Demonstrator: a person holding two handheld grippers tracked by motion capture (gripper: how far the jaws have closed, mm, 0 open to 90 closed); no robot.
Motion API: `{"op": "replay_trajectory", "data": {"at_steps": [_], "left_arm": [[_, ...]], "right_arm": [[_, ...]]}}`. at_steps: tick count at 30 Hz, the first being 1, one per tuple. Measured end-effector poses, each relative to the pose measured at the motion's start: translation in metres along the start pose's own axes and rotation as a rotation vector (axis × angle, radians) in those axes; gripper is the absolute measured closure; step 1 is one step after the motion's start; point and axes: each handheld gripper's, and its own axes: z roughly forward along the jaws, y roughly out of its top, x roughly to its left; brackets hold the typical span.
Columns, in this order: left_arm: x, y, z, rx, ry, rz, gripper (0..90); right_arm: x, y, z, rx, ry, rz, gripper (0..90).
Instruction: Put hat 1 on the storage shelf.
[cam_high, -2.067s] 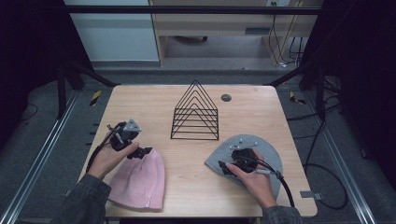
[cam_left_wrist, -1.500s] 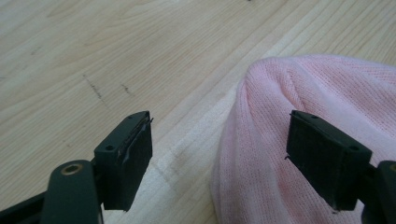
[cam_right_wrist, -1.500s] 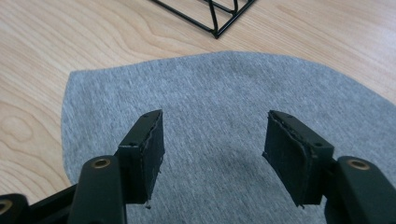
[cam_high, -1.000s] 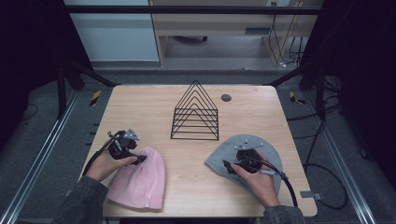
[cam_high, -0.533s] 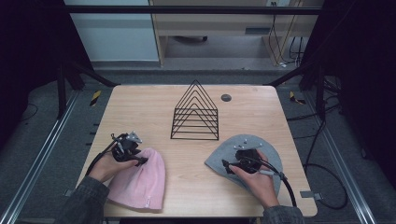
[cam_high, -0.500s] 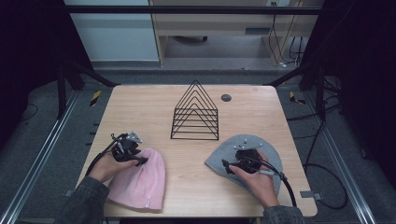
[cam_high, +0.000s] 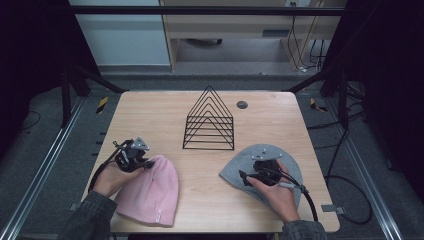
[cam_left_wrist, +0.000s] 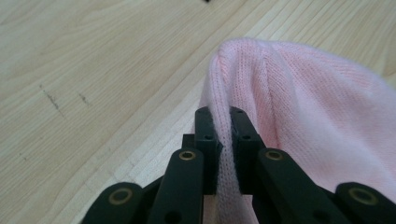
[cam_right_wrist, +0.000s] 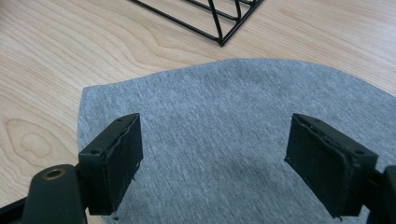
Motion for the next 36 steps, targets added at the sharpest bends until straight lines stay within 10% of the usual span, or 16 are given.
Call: {"op": "replay_trajectory", "data": {"at_steps": [16, 23, 36], "left_arm": [[-0.001, 0.003, -0.019, -0.036, 0.003, 0.027, 85.0], [-0.019, 0.024, -0.052, -0.105, 0.046, 0.091, 85.0], [-0.035, 0.071, -0.103, -0.201, 0.111, 0.157, 84.9]], "right_arm": [[0.001, 0.001, -0.002, -0.009, 0.005, 0.000, 19.2], [0.004, 0.007, -0.013, -0.068, 0.018, 0.007, 18.6], [0.056, 0.057, -0.041, -0.148, 0.140, -0.133, 25.5]]}}
